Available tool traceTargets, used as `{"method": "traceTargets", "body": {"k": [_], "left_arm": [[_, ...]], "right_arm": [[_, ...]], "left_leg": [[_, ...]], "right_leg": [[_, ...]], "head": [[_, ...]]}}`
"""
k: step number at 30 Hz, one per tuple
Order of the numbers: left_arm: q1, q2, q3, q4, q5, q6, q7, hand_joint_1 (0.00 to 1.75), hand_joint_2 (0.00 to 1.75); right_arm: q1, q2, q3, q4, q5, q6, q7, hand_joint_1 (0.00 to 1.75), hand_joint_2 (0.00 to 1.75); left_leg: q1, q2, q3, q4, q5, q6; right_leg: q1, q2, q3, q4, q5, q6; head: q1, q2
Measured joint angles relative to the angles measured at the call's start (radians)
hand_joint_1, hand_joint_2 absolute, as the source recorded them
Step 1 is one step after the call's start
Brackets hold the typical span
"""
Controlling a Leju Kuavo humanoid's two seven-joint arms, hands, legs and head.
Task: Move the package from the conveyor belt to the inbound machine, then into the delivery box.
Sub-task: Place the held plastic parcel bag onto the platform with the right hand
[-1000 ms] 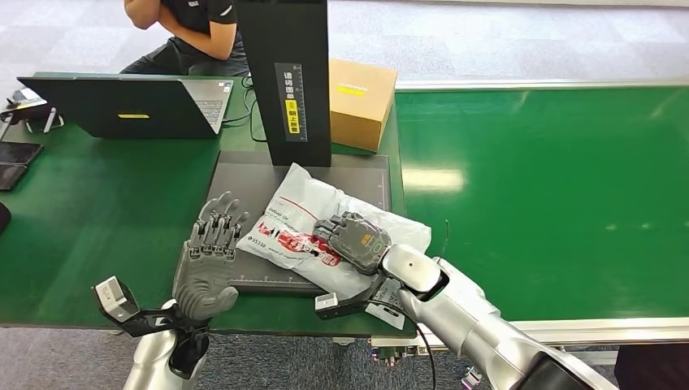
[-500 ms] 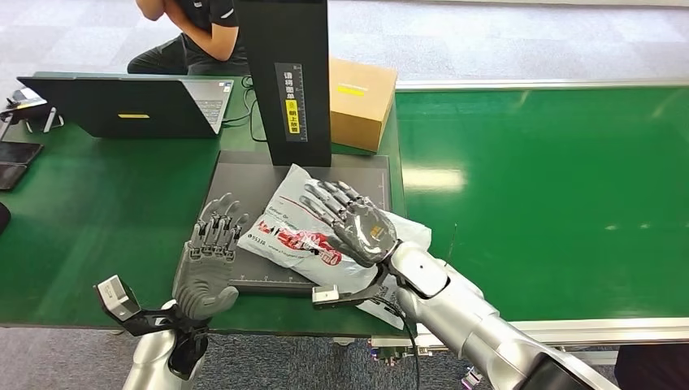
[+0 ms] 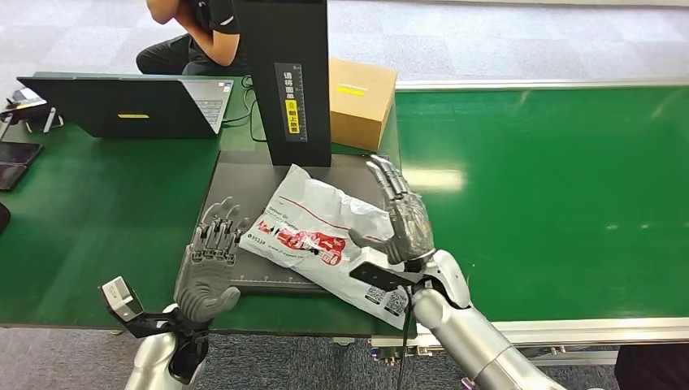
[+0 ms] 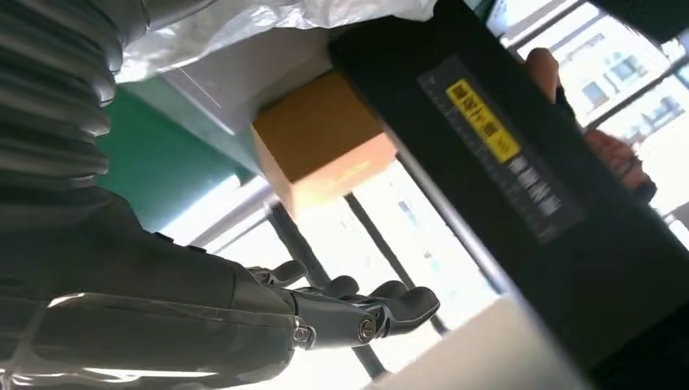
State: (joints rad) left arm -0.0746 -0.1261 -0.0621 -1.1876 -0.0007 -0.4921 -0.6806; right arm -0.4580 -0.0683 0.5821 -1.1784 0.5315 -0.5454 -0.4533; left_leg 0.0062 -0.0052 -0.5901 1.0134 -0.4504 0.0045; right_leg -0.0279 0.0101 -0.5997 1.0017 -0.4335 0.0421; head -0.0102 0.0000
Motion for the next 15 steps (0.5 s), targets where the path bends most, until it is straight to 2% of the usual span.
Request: {"method": "traceTargets", "body": {"k": [5,8,15], "left_arm": [[0.025,0.001,0.011,-0.016,-0.018,0.011,0.011,0.0,1.75],[0.034,0.001,0.018,-0.03,-0.03,0.013,0.021,0.0,1.75],[0.038,-0.003,0.022,-0.043,-0.059,0.021,0.047,0.0,1.75]], "right_arm": [[0.148,-0.003,-0.196,-0.157,-0.176,0.161,-0.044,0.0,1.75],[0.231,0.003,-0.299,-0.241,-0.189,0.261,-0.051,0.0,1.75],[0.366,0.051,-0.464,-0.353,-0.207,0.395,-0.04,0.0,1.75]], "left_leg": [[0.0,-0.001,-0.001,0.0,-0.001,0.0],[0.0,-0.001,-0.001,0.0,-0.001,0.0],[0.0,-0.001,0.0,0.0,-0.001,0.0]], "right_leg": [[0.0,0.0,0.0,0.0,-0.001,0.0],[0.0,0.0,0.0,0.0,-0.001,0.0],[0.0,0.0,-0.001,0.0,-0.001,0.0]], "head": [[0.0,0.0],[0.0,0.0],[0.0,0.0]]}}
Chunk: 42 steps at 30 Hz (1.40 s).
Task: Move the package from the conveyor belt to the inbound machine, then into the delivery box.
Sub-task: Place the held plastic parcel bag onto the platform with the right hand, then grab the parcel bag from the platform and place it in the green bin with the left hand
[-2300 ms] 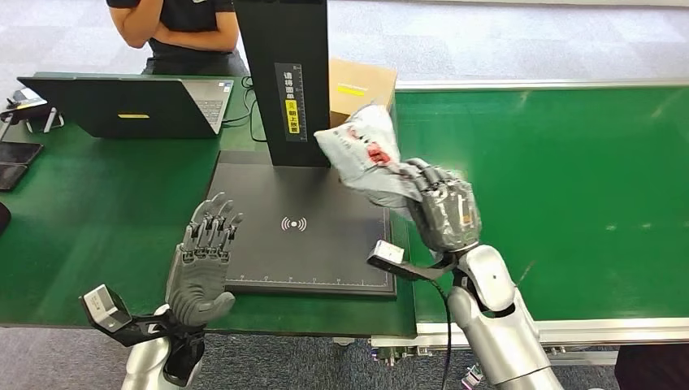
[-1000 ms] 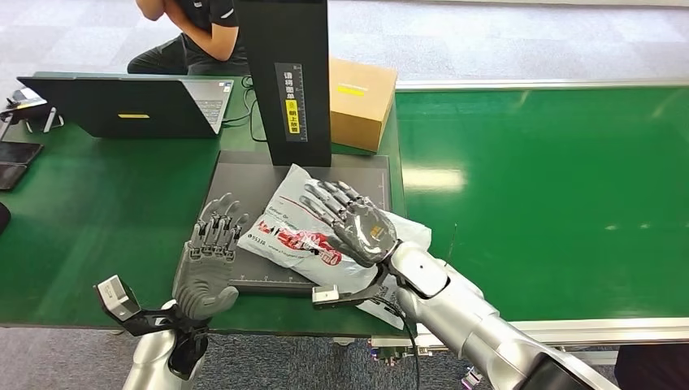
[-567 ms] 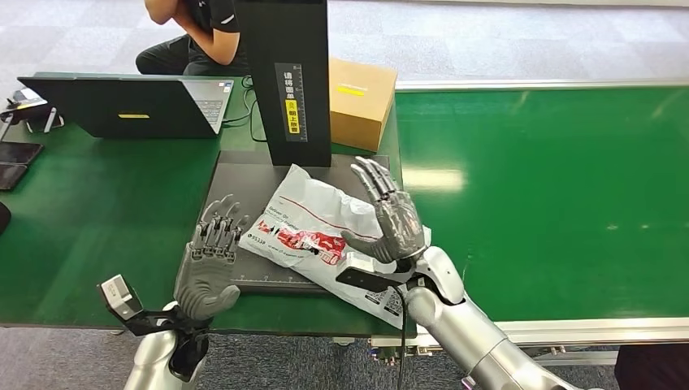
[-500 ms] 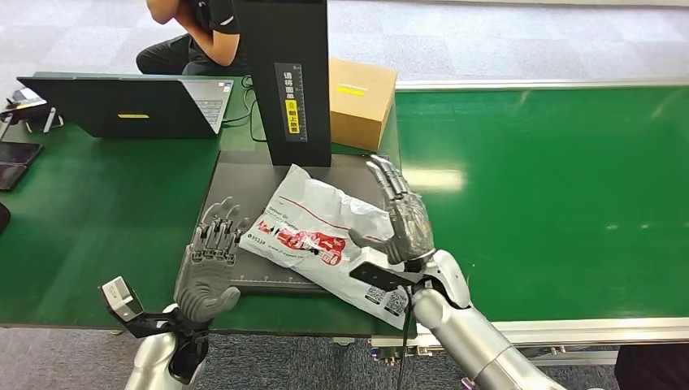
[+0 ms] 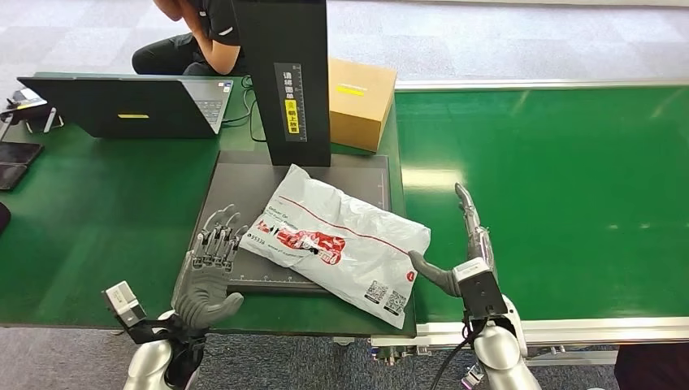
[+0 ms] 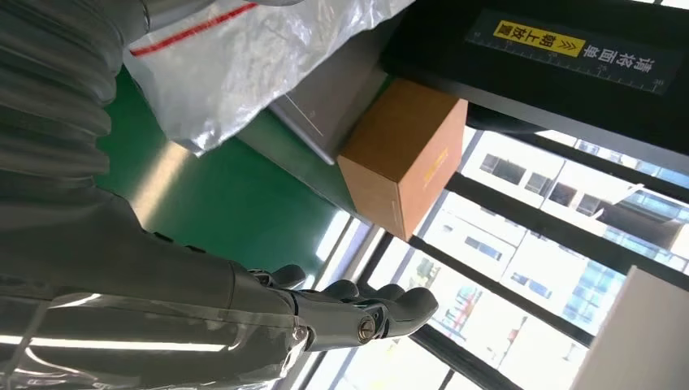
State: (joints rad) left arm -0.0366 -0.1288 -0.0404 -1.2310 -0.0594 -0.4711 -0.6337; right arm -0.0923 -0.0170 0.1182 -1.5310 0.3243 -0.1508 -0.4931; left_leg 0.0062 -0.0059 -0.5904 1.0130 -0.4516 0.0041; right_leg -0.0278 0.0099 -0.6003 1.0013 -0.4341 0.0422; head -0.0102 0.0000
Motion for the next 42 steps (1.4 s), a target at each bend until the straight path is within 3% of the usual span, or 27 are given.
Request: {"method": "traceTargets", "body": {"k": [5,11,17,25,33,38,42], "left_arm": [[-0.013,-0.007,-0.003,0.005,-0.086,0.063,0.01,0.0,1.75],[-0.049,-0.008,-0.07,0.025,-0.527,0.403,0.114,0.0,1.75],[-0.134,-0.014,-0.184,0.096,-0.926,0.64,0.276,0.0,1.75],[-0.255,-0.038,-0.241,0.241,-1.098,0.657,0.469,0.0,1.75],[-0.323,-0.05,-0.219,0.372,-1.105,0.62,0.543,0.01,1.75],[-0.339,-0.05,-0.202,0.422,-1.092,0.617,0.533,0.51,1.75],[-0.347,-0.052,-0.194,0.448,-1.084,0.621,0.524,0.51,1.75]], "right_arm": [[0.047,0.04,-0.054,-0.004,-0.011,0.072,0.001,0.0,1.75],[0.074,0.08,-0.097,-0.008,-0.019,0.083,-0.004,0.0,1.75],[0.075,0.11,-0.132,-0.032,-0.012,0.103,-0.002,0.0,1.75],[0.078,0.142,-0.165,-0.068,-0.005,0.111,-0.003,0.0,1.75],[0.1,0.164,-0.193,-0.1,0.009,0.104,0.0,0.0,1.75],[0.11,0.171,-0.205,-0.112,0.014,0.103,0.002,0.0,1.75],[0.117,0.174,-0.208,-0.119,0.015,0.102,0.002,0.0,1.75]], "left_leg": [[0.0,0.0,0.0,0.0,0.0,0.0],[0.0,0.0,0.0,0.0,0.0,0.0],[-0.001,0.0,0.0,0.0,0.0,0.0],[-0.001,0.001,0.0,0.0,0.001,0.0],[-0.001,0.001,0.0,0.0,0.0,0.0],[-0.001,0.001,0.001,0.0,0.0,0.0],[-0.001,0.001,0.001,0.0,0.001,0.0]], "right_leg": [[0.0,0.0,0.0,0.0,0.0,0.0],[0.0,0.0,0.0,0.0,0.0,0.0],[-0.001,0.0,0.0,0.0,0.0,0.0],[-0.001,0.0,0.0,0.0,0.0,0.0],[-0.001,0.0,0.0,0.0,0.0,0.0],[-0.001,0.0,0.0,0.0,0.0,0.0],[-0.001,0.0,0.001,0.0,0.0,0.0]], "head": [[0.0,0.0],[0.0,0.0],[0.0,0.0],[0.0,0.0],[0.0,0.0],[0.0,0.0],[0.0,0.0]]}}
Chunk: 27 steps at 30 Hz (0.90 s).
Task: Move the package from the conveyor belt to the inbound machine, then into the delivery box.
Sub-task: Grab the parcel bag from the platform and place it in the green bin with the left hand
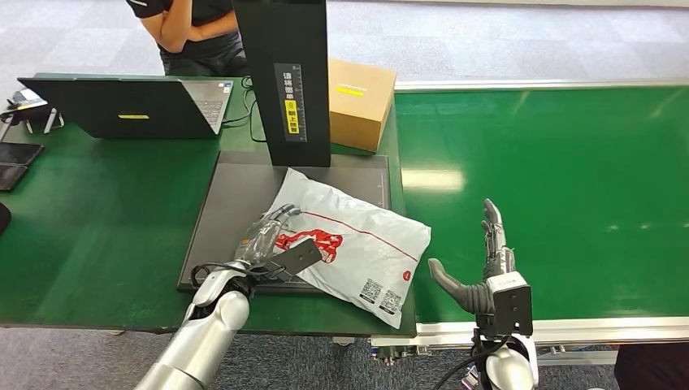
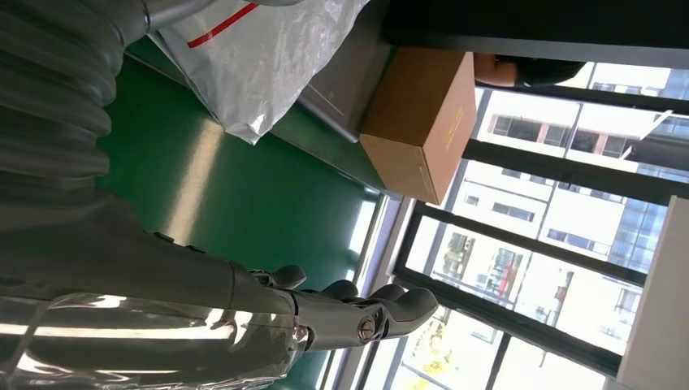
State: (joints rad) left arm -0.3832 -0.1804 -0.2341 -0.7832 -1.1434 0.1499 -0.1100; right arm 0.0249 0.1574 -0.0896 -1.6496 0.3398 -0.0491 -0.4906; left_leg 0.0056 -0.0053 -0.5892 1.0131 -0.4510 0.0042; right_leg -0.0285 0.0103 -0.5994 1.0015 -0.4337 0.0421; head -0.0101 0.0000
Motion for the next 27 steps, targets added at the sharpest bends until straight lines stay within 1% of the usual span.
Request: {"method": "traceTargets", "body": {"k": [12,13,16,17,21,27], "left_arm": [[-0.009,-0.004,0.013,0.027,0.001,0.003,-0.002,0.51,1.75],[-0.01,-0.004,0.013,0.027,0.001,0.003,-0.003,0.75,1.75],[-0.011,-0.005,0.014,0.03,0.001,0.003,-0.003,1.68,1.75],[-0.011,-0.005,0.014,0.031,0.003,0.003,-0.004,1.75,1.75],[-0.009,-0.005,0.015,0.034,0.022,0.011,-0.036,1.75,1.75],[0.012,-0.005,0.007,0.028,0.043,0.041,-0.191,1.75,1.75]], "right_arm": [[0.005,0.002,0.0,-0.005,0.0,0.0,0.0,0.0,1.75],[0.005,0.002,0.0,-0.005,0.0,0.0,0.0,0.0,1.75],[0.006,0.003,-0.001,-0.005,0.0,0.0,0.0,0.0,1.75],[0.006,0.003,-0.001,-0.005,0.0,0.0,0.0,0.0,1.75],[0.011,0.003,-0.002,-0.005,-0.004,0.0,0.005,0.0,1.75],[0.019,0.007,-0.016,-0.005,-0.068,0.022,0.009,0.0,1.75]], "left_leg": [[0.0,0.0,0.001,0.0,0.0,0.0],[0.0,0.0,0.001,0.0,0.0,0.0],[0.0,0.0,0.001,0.0,0.0,0.0],[0.0,0.0,0.001,0.0,0.0,0.0],[0.0,0.0,0.001,0.0,0.0,0.0],[0.0,0.0,0.001,0.0,0.0,0.0]], "right_leg": [[0.0,0.0,0.001,0.0,0.0,0.0],[0.0,0.0,0.001,0.0,0.0,0.0],[0.0,0.0,0.001,0.0,0.0,0.0],[0.0,0.0,0.001,0.0,0.0,0.0],[0.0,0.0,0.001,0.0,0.0,0.0],[0.0,0.0,0.001,0.0,0.0,0.0]], "head": [[0.0,0.0],[0.0,0.0],[0.0,0.0],[0.0,0.0],[0.0,0.0],[0.0,0.0]]}}
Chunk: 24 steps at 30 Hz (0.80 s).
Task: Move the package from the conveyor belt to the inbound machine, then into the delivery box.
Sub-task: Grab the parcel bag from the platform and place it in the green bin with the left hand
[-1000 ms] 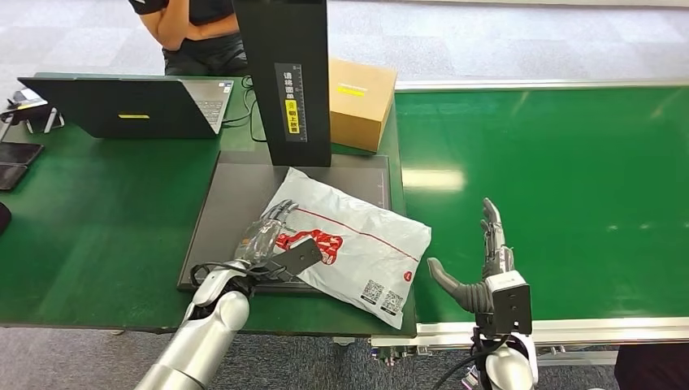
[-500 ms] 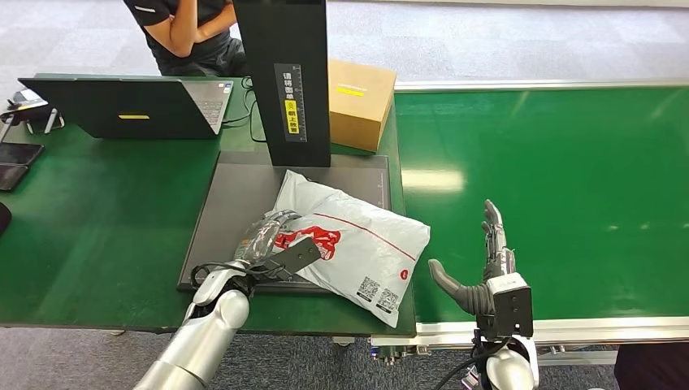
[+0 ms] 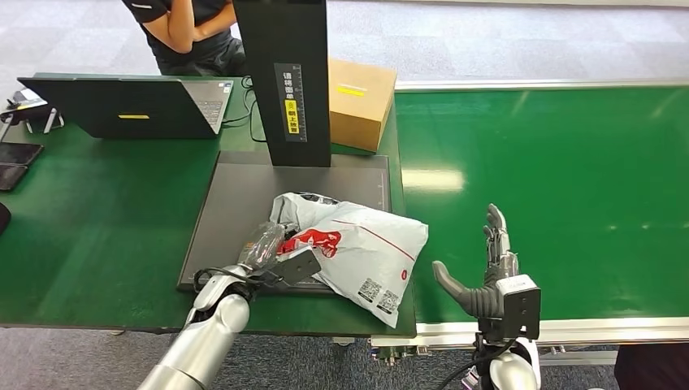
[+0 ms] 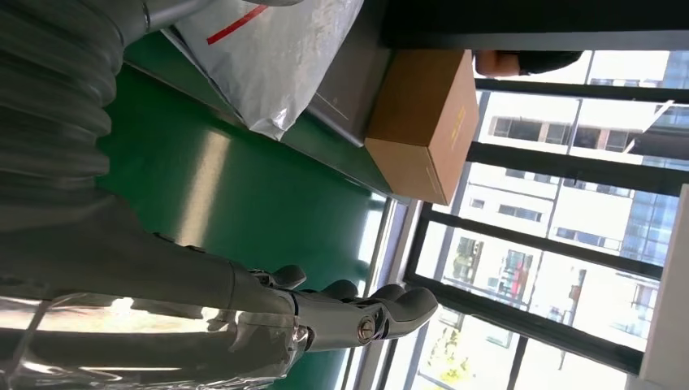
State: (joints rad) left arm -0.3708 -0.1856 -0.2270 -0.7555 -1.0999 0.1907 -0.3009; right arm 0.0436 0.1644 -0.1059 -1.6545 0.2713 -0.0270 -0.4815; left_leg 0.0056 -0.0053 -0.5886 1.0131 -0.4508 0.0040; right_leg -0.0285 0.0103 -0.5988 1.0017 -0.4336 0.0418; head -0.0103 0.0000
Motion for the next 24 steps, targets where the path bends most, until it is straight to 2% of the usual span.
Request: {"method": "traceTargets", "body": {"k": [4,8,12,15,24], "left_arm": [[0.034,0.008,-0.009,-0.035,0.015,0.053,-0.044,1.75,1.75],[0.089,0.05,0.026,-0.116,0.043,0.105,-0.033,1.75,1.75],[0.147,0.095,0.115,-0.201,0.051,0.11,-0.025,1.75,1.75],[0.175,0.109,0.171,-0.243,0.049,0.111,-0.021,1.75,1.75],[0.205,0.122,0.244,-0.295,0.048,0.106,0.013,1.75,1.75]], "right_arm": [[0.01,0.0,-0.009,-0.004,-0.026,0.012,0.0,0.0,1.75],[0.038,0.001,-0.024,-0.026,-0.042,0.018,-0.001,0.0,1.75],[0.06,0.002,-0.037,-0.039,-0.053,0.028,-0.003,0.0,1.75],[0.063,0.002,-0.041,-0.041,-0.054,0.029,-0.003,0.0,1.75],[0.063,0.005,-0.047,-0.042,-0.058,0.029,-0.003,0.0,1.75]], "left_leg": [[0.0,0.0,-0.001,0.0,0.0,0.0],[0.0,0.001,-0.001,-0.001,-0.001,0.0],[0.0,0.002,0.0,-0.002,0.0,-0.001],[0.0,0.002,0.0,-0.002,0.0,-0.001],[0.0,0.002,0.0,-0.002,0.0,-0.001]], "right_leg": [[0.0,0.0,0.0,0.0,0.0,0.0],[0.0,0.001,-0.001,0.0,-0.001,-0.001],[0.0,0.001,-0.002,0.0,-0.001,-0.001],[0.0,0.001,-0.002,0.001,-0.001,-0.002],[0.0,0.001,-0.002,0.001,-0.001,-0.002]], "head": [[0.0,0.0],[0.0,0.0],[0.0,0.0],[0.0,0.0],[0.0,0.0]]}}
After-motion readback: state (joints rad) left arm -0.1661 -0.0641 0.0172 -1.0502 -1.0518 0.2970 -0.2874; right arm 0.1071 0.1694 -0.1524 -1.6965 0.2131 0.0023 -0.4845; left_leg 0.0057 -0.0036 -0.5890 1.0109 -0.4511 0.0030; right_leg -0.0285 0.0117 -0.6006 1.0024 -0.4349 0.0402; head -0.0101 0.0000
